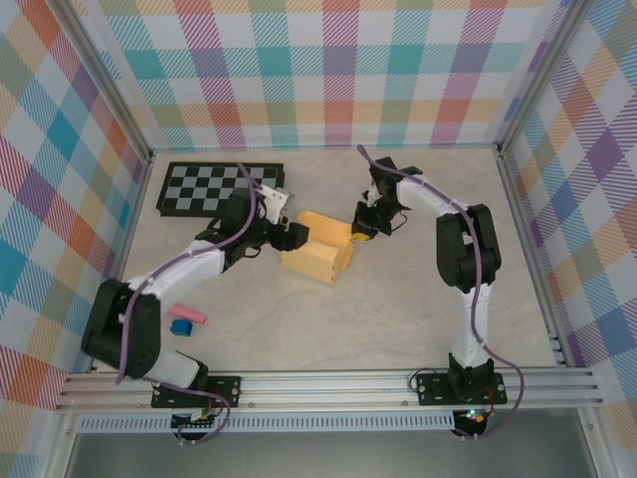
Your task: Fold the paper box
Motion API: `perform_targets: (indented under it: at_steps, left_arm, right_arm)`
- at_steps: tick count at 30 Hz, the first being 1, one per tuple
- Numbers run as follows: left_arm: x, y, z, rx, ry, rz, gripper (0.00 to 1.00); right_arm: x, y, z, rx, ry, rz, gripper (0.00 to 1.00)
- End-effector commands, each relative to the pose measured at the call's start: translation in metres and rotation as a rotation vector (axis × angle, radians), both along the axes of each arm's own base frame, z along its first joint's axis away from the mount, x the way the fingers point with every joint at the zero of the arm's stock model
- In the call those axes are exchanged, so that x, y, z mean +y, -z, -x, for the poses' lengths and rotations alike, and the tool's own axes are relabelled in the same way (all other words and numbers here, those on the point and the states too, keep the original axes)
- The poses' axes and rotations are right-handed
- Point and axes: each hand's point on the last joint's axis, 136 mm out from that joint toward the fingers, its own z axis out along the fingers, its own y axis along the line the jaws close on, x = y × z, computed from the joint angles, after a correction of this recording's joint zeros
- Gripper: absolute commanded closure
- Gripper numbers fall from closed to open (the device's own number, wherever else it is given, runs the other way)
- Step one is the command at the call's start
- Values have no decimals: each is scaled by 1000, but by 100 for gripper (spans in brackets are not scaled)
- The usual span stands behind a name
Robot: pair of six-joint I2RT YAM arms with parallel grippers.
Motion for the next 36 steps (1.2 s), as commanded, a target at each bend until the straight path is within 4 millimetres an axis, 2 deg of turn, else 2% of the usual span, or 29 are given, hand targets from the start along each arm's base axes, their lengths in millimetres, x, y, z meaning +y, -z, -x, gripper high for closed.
perform_targets:
  at_steps: [1, 2, 5, 10, 11, 14, 17, 20, 22, 24, 26, 30, 36]
  left_arm:
    - [28, -52, -2, -98, -127, 89, 21]
    - [39, -62, -1, -105, -172, 105, 1]
    - [62, -64, 7, -109, -236, 104, 0]
    - [86, -31, 10, 26, -382, 138, 0]
    - [85, -24, 10, 61, -386, 146, 0]
    - [75, -3, 9, 144, -351, 163, 8]
    - [72, 21, 5, 195, -360, 165, 11]
    - [64, 34, 5, 209, -341, 195, 13]
    - [60, 37, 4, 208, -338, 208, 13]
    - [60, 36, 2, 205, -349, 221, 13]
    - [62, 32, 1, 190, -366, 227, 11]
    - [63, 27, 4, 176, -351, 217, 8]
    - [65, 36, 4, 177, -358, 201, 8]
  right_arm:
    - [-1, -40, -10, -262, -151, 0, 100]
    - [-5, -46, -12, -326, -179, 20, 100]
    - [-13, -66, -23, -512, -234, 69, 100]
    - [-3, -96, -32, -804, -368, 95, 99]
    - [-1, -100, -34, -836, -385, 109, 100]
    - [7, -104, -35, -884, -438, 94, 100]
    - [9, -95, -38, -876, -449, 102, 100]
    - [9, -85, -40, -835, -433, 112, 99]
    - [10, -84, -39, -803, -403, 91, 97]
    - [15, -93, -35, -840, -391, 42, 95]
    - [19, -107, -27, -931, -389, -1, 93]
    - [22, -133, -19, -1148, -459, 22, 94]
    - [24, -146, -16, -1338, -596, 103, 93]
